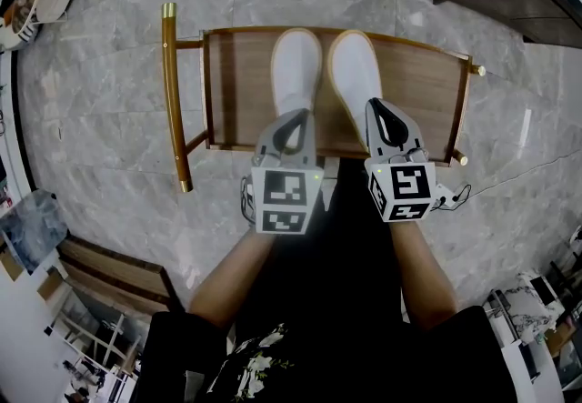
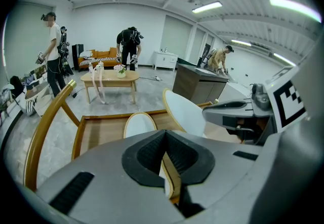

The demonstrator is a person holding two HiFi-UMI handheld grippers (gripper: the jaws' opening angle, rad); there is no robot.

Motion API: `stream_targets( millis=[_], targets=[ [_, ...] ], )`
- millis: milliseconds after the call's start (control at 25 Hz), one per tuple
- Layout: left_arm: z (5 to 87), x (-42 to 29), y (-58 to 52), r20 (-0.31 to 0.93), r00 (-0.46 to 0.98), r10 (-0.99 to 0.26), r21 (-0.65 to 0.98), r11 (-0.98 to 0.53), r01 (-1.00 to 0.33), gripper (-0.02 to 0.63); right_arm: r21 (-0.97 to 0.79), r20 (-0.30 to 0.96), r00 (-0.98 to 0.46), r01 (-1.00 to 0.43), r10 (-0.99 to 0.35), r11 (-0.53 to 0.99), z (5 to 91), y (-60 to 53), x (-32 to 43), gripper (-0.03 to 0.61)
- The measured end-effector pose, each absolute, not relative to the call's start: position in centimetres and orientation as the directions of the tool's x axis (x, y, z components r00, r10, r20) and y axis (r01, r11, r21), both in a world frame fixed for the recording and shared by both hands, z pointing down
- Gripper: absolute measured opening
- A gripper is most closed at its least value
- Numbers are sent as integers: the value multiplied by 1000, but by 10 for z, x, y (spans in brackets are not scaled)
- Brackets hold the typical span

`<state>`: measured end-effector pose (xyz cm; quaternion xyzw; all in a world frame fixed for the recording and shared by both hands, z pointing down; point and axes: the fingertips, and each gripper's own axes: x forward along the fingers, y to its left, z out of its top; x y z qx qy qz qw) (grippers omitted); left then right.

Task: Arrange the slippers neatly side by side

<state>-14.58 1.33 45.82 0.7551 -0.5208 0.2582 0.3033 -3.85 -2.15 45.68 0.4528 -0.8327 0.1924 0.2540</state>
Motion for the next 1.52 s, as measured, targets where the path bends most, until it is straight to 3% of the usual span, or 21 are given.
stream_targets(
  millis=[520, 1040, 1400, 1520],
  targets=[
    [469, -170, 19, 728, 310, -611, 174, -273, -946, 2, -134, 639, -403, -897, -655, 421, 483, -21, -48, 8],
    [478, -179, 30, 751, 293, -591, 159, -270, -950, 2, -112, 677, -383, -897, -629, 427, 522, -24, -53, 9],
    [489, -169, 32, 757, 328, -565, 182, -299, -937, 2, -139, 649, -458, -857, -607, 497, 524, -27, -65, 11],
    [495, -162, 29, 758, 342, -556, 187, -316, -930, 2, -167, 618, -495, -842, -611, 513, 514, -28, -67, 83]
  ],
)
